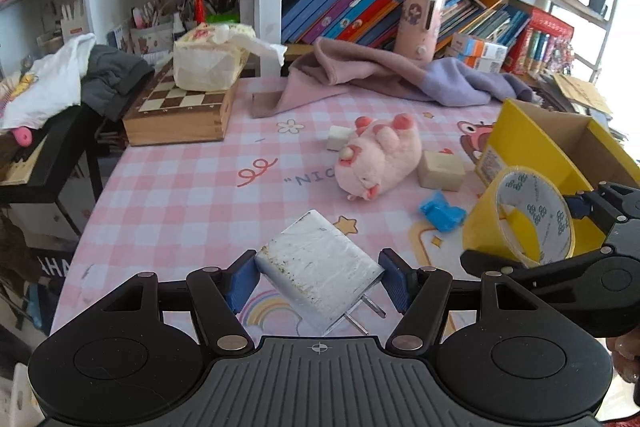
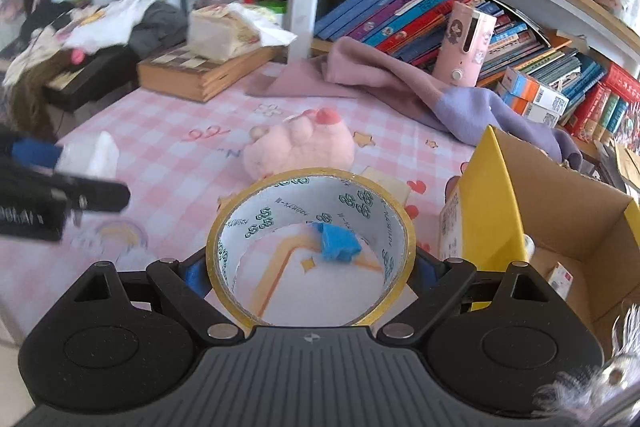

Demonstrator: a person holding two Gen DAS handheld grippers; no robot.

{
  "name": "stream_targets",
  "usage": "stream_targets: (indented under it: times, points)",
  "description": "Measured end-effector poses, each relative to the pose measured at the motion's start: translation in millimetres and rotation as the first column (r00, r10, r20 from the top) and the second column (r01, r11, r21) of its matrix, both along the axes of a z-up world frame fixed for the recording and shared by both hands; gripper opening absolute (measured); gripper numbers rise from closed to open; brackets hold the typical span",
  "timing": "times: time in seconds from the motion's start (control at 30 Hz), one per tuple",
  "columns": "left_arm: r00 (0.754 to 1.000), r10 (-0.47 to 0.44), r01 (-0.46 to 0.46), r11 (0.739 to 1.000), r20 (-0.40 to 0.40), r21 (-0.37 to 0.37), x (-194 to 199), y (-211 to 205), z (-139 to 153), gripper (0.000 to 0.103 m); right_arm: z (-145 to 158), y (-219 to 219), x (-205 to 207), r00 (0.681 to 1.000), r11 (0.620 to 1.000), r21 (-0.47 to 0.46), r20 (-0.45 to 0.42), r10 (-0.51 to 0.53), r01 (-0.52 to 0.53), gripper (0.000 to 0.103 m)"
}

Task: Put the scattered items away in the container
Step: 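Lift and carry the charger and tape roll over the yellow box with both tools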

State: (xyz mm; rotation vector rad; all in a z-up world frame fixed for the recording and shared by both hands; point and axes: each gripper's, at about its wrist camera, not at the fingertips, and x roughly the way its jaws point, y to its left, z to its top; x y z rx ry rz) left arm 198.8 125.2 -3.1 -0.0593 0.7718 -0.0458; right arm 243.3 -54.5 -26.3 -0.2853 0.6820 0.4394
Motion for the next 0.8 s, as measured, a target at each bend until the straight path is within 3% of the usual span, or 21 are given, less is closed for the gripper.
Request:
stream_targets:
  times: [0.23,0.53,0.8]
  points:
    - [0.999,-0.021,0.022,0.999,0.024,-0.026,-46,-5,17,0.065,17,-15,-49,1.0,1.0,0.027,-0.021,0.01,-0.009,0.091]
    - [0.998,-0.038,0.041,0.997,0.044,-0.065,-112,-13,34,0.065,26,-16,-120,0.993,0.995,0.028,-0.065,0.096,-0.094,0.091]
    - [0.999,-0.025,0.03,0.992,0.038,-0.12,-160,-18,36,0.065,33,-31,-163,0.998,0.997,0.053,-0.038,0.052,-0.049,0.091]
